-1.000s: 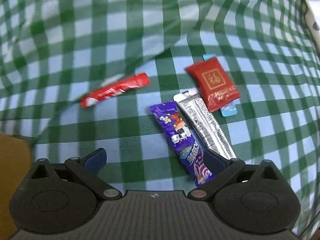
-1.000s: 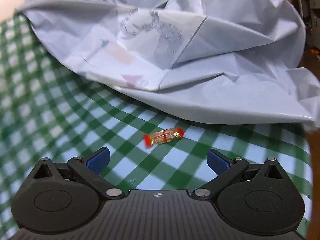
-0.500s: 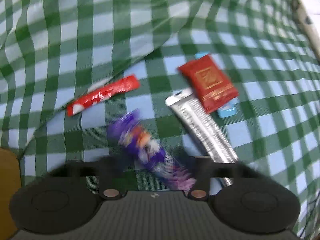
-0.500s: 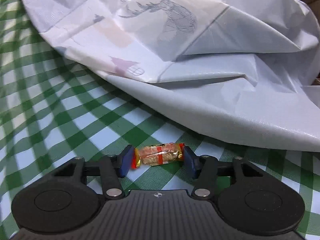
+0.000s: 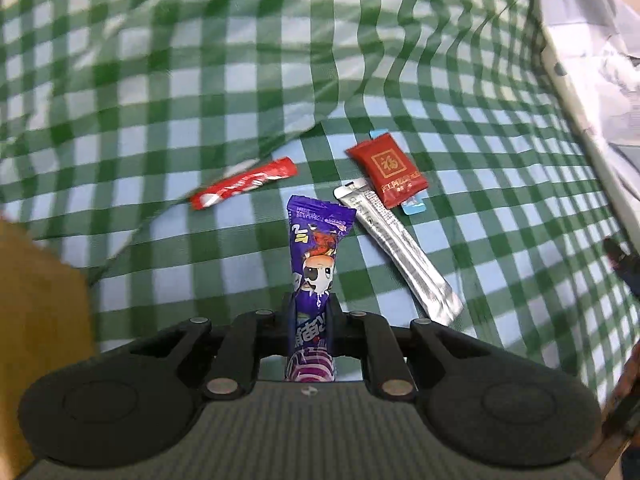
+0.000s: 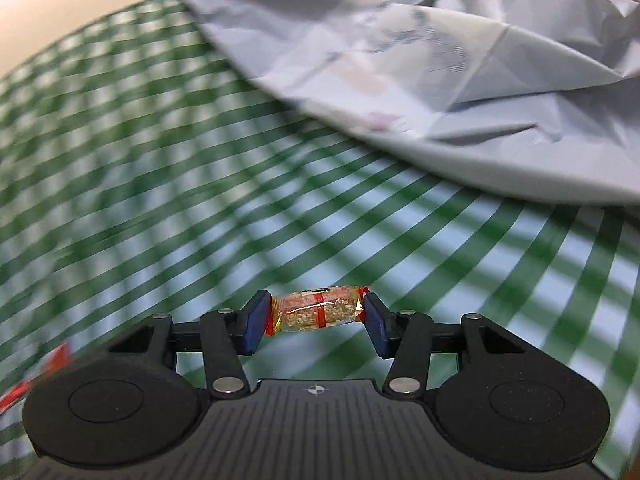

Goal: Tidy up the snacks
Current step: 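Carry the purple candy and red-wrapped candy over the box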

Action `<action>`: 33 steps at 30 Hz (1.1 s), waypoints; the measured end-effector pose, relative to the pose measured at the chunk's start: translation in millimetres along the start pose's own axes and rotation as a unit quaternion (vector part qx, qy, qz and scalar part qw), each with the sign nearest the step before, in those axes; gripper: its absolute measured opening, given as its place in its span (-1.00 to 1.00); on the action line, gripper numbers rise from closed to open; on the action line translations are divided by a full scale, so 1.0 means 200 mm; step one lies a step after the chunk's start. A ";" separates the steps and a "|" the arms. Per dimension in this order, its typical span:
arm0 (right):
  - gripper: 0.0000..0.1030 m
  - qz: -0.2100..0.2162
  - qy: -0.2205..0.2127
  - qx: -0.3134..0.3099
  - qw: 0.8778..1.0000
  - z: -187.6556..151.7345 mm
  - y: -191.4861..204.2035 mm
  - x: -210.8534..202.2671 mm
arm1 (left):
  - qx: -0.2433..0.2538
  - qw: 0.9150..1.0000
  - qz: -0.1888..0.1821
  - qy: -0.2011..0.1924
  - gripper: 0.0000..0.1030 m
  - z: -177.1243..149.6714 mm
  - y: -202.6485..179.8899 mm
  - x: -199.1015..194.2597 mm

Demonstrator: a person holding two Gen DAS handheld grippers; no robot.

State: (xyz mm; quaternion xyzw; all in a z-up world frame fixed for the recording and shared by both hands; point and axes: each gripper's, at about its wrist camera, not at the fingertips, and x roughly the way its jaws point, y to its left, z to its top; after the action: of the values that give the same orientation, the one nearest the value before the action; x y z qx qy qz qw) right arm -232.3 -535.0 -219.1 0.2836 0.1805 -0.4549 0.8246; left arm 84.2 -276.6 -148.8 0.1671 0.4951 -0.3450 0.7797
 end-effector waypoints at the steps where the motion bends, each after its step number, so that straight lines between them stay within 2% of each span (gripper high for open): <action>1: 0.03 0.020 0.006 -0.001 1.000 -0.03 0.07 -0.08 | 0.000 1.000 -0.003 -0.005 -0.71 -0.01 0.01 -0.07; 8: 0.03 0.133 0.006 -0.047 0.990 -0.19 0.54 -0.67 | -0.001 0.999 -0.017 -0.050 -0.71 -0.24 0.13 -0.62; 13: 0.03 0.210 0.012 -0.076 0.975 -0.26 0.85 -1.09 | -0.021 0.997 -0.002 -0.072 -0.71 -0.47 0.30 -0.99; 17: 0.03 0.264 0.020 -0.119 0.957 -0.35 1.06 -1.41 | -0.039 0.995 0.019 -0.086 -0.72 -0.68 0.46 -1.23; 22: 0.03 0.303 0.042 -0.174 0.936 -0.47 1.29 -1.73 | -0.064 0.993 0.033 -0.096 -0.72 -0.95 0.67 -1.43; 26: 0.03 0.329 0.057 -0.190 0.923 -0.55 1.43 -1.92 | -0.091 0.988 0.048 -0.118 -0.72 -1.11 0.81 -1.57; 30: 0.03 0.355 0.048 -0.233 0.904 -0.62 1.55 -2.11 | -0.118 0.980 0.056 -0.149 -0.72 -1.25 0.92 -1.74; 33: 0.03 0.371 0.036 -0.228 0.899 -0.66 1.59 -2.23 | -0.126 0.976 0.069 -0.165 -0.71 -1.35 0.98 -1.86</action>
State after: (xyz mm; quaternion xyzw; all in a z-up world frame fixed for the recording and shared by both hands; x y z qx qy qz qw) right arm -198.2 -27.3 23.7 0.1499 0.1902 -0.0517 0.9688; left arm -57.1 162.6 42.1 0.0422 0.3866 -0.2487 0.8871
